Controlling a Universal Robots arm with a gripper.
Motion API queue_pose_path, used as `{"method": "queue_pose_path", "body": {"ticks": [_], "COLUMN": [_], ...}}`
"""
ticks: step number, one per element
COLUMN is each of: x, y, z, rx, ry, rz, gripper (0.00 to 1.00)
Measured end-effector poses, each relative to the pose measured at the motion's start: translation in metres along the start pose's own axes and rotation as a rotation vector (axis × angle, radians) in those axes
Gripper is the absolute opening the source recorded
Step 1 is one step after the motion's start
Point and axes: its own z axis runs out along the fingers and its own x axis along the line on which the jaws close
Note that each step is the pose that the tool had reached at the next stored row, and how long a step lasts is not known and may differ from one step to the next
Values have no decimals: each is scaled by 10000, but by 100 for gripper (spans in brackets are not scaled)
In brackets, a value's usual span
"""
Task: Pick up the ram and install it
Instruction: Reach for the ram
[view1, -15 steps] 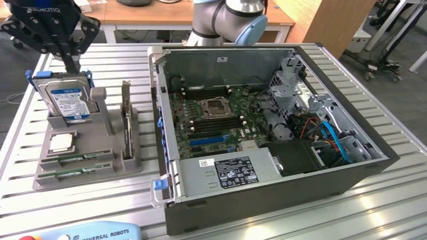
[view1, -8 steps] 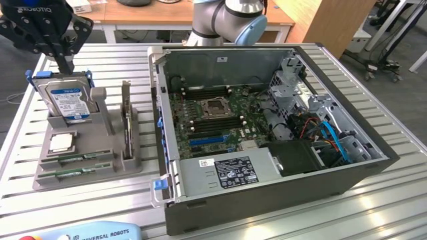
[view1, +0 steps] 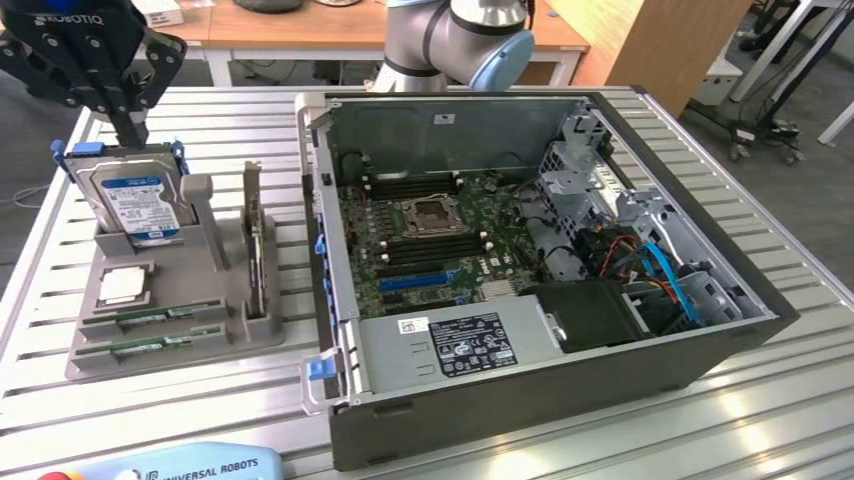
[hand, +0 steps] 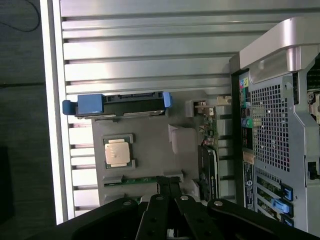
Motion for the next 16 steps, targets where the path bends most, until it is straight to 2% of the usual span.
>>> {"method": "queue_pose_path", "body": {"ticks": [7, 16], "x": [-1, -10], "y": [-20, -138], "z": [-1, -5], "rx": [0, -1], "ry": [1, 0], "rz": [-6, -15], "gripper": [10, 10]}}
